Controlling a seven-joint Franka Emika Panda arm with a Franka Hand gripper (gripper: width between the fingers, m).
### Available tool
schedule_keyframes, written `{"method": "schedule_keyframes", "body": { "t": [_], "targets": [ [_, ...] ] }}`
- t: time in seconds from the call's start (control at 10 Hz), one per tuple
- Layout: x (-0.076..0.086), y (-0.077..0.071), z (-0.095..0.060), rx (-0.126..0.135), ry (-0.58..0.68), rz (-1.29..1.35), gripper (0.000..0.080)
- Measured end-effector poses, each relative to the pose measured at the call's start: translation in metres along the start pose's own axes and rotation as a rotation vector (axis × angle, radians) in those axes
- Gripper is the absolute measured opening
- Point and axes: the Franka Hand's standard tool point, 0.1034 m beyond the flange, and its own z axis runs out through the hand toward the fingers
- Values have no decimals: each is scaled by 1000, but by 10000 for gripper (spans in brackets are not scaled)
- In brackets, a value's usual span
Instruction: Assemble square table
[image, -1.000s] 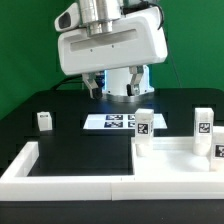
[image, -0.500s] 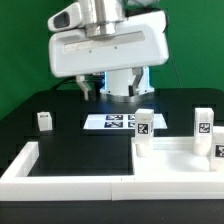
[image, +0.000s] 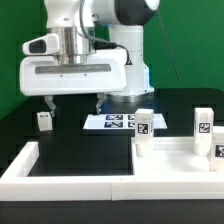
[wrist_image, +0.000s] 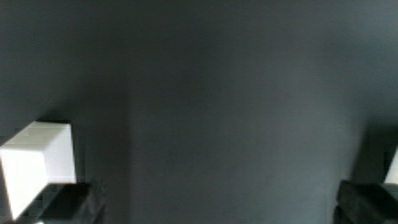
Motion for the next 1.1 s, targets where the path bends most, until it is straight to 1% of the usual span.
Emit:
{"method": "schedule_keyframes", "body": {
  "t": [0.3,0.4,0.5,0.6,0.8,0.9,1.0,1.1],
  "targets": [
    [-2,4,1,-6,-6,-20,649],
    [-15,19,5,-10,-25,-61,649],
    [-37,43,8,-20,-66,-59,649],
    [-51,61,8,-28,-88,-38,649],
    [-47,55,9,-26,-105,-27,649],
    [-49,52,10,-11,-126,-9,649],
    [-50,46,12,12,-184,3,649],
    [-52,46,14,26,-233,-10,649]
  ]
}}
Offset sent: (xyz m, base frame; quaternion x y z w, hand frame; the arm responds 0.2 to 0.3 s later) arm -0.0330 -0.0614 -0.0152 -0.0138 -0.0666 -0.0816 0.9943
